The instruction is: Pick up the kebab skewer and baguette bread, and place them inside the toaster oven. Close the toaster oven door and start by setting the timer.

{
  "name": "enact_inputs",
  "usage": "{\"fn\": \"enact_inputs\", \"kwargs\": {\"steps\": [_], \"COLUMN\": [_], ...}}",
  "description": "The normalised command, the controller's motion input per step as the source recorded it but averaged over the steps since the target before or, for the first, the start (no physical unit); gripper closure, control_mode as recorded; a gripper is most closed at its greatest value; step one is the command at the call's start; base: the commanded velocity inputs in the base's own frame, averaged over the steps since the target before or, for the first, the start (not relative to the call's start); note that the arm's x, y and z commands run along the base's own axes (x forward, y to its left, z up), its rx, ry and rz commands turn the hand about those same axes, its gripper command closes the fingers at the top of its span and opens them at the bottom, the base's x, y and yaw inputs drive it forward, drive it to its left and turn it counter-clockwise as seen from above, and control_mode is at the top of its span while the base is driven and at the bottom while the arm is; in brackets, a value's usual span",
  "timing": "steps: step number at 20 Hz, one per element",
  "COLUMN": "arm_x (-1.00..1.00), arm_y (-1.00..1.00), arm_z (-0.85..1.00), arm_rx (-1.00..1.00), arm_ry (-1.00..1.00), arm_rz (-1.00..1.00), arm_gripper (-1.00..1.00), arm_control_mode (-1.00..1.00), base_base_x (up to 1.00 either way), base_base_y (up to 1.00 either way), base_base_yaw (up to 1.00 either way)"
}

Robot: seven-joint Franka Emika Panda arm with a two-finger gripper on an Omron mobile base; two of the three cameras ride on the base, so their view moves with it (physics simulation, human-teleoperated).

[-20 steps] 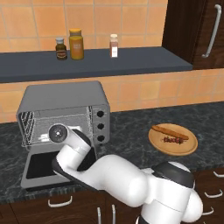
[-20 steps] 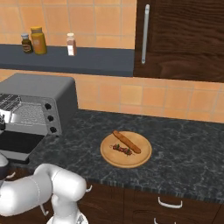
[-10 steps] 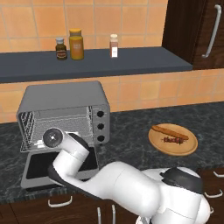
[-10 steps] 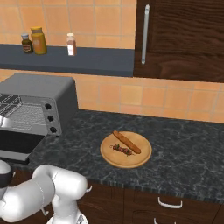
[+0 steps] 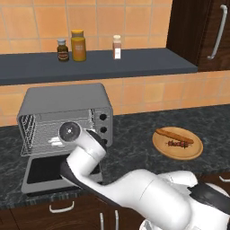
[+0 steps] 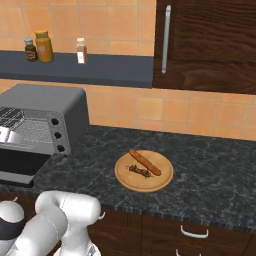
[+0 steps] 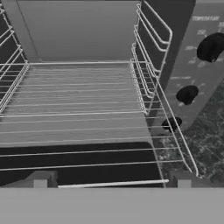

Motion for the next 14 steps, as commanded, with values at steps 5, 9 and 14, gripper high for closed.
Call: {"fn": "enact_inputs", "kwargs": {"steps": [5,9,14], "arm_x": [0.00,0.00,0.16], "arm_y": [-1.00,-1.00,-1.00], "arm_z": [0.07,0.00,0.00], "arm_rx": [0.08,0.10,0.09], "arm_ry": [0.13,0.17,0.25], "arm_rz": [0.00,0.00,0.00], "arm_gripper": [-1.00,-1.00,-1.00], "arm_control_mode": [-1.00,-1.00,-1.00], "base_base_x": [0.00,0.00,0.00], "base_base_y": [0.00,0.00,0.00], "base_base_yaw": [0.00,0.00,0.00]}}
